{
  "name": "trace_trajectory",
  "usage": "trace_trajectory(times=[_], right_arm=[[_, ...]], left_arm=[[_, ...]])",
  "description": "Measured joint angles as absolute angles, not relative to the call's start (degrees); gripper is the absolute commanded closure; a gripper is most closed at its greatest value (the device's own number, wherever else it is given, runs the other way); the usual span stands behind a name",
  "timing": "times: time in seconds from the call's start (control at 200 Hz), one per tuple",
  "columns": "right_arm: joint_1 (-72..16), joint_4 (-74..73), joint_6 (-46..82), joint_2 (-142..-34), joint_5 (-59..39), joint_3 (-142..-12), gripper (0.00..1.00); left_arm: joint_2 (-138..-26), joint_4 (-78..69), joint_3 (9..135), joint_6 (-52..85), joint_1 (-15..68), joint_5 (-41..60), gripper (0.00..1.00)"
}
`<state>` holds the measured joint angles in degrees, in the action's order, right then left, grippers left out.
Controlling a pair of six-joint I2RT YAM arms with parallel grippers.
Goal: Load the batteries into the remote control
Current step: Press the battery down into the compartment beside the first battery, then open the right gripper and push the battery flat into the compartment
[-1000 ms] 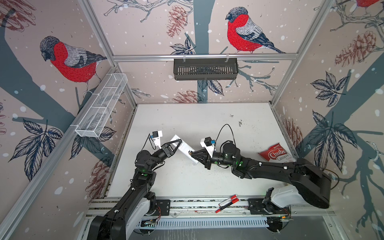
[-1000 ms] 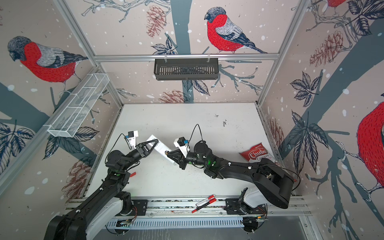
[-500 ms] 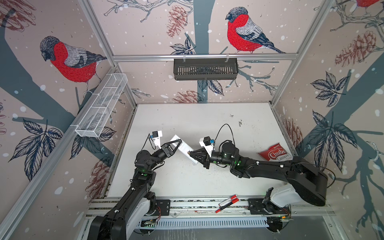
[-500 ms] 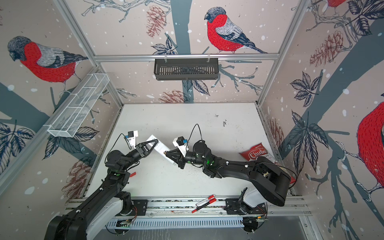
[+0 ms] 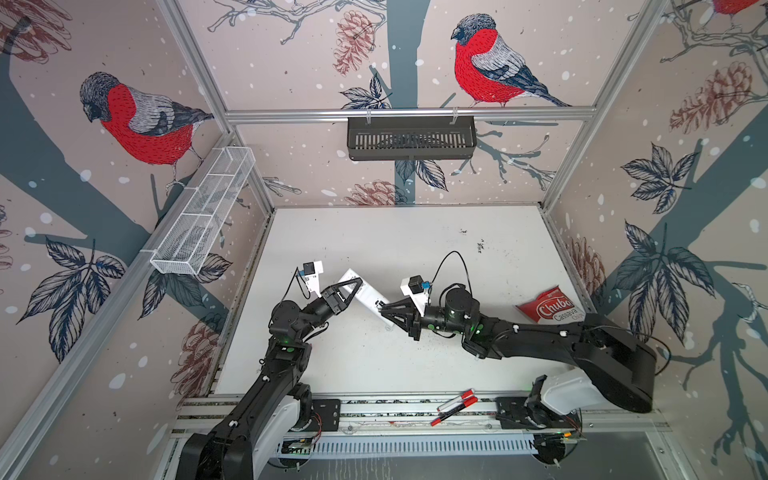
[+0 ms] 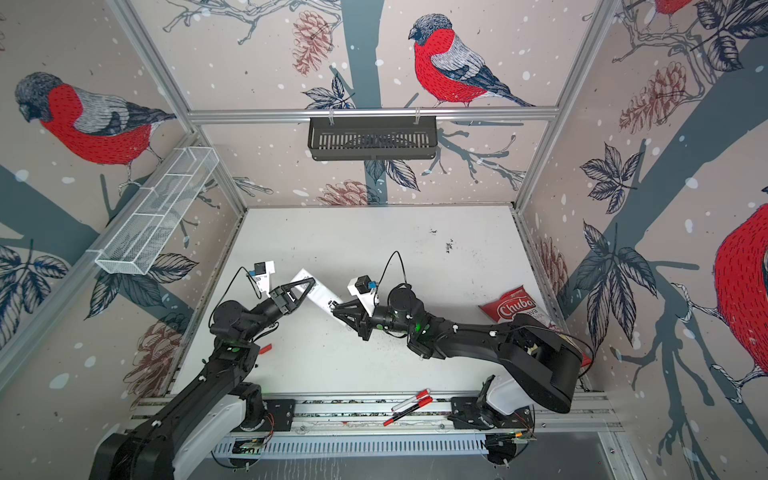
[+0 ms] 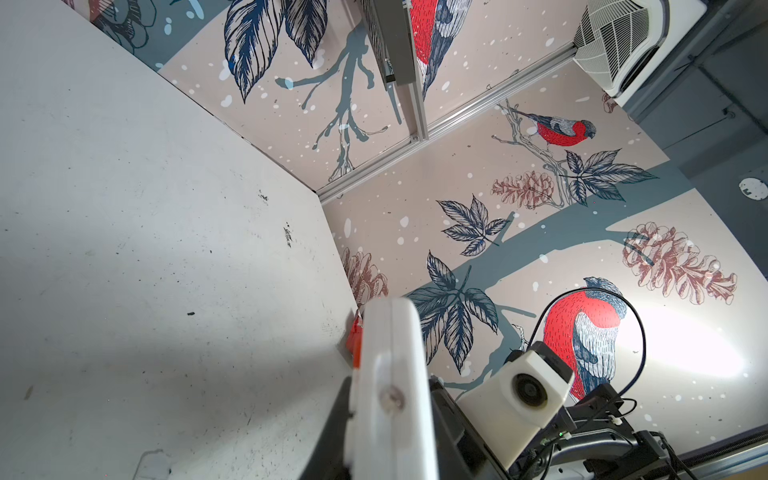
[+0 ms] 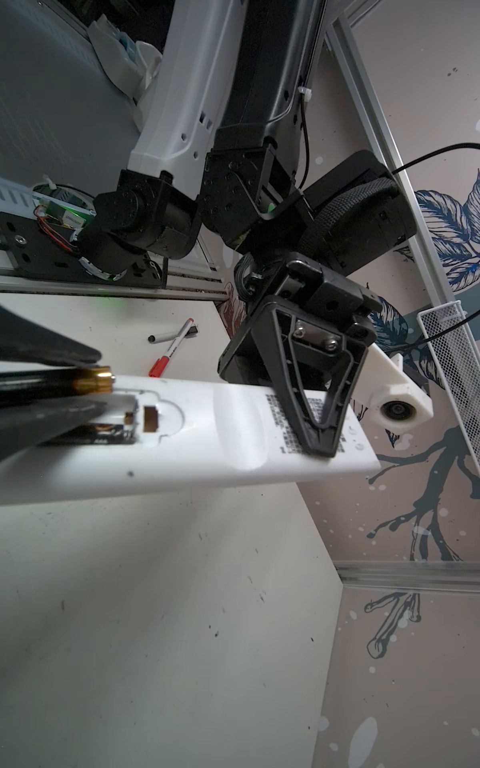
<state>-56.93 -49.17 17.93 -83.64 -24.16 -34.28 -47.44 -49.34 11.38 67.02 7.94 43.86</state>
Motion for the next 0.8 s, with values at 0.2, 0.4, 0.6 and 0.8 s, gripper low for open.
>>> trace_trajectory(times=[0.2, 0.4, 0.6, 0.8], right_arm=[[-56.82, -48.49, 17.96, -83.44, -23.2, -34.87, 0.81], [-56.53, -48.1, 17.96, -83.44, -22.83, -35.27, 0.81], [-56.42, -47.83, 17.96, -83.44, -22.39, -35.62, 0.8], [-56.31, -46.35, 17.98, -82.02, -22.09, -35.7, 0.77]], left_arm=[[-47.24, -49.34, 11.38, 67.09, 7.92, 43.75, 1.0], [-47.13, -49.34, 11.38, 67.22, 7.77, 43.48, 1.0], [-47.16, -49.36, 11.38, 67.26, 7.79, 43.4, 1.0], [-47.22, -49.41, 11.38, 67.57, 7.77, 43.53, 1.0]])
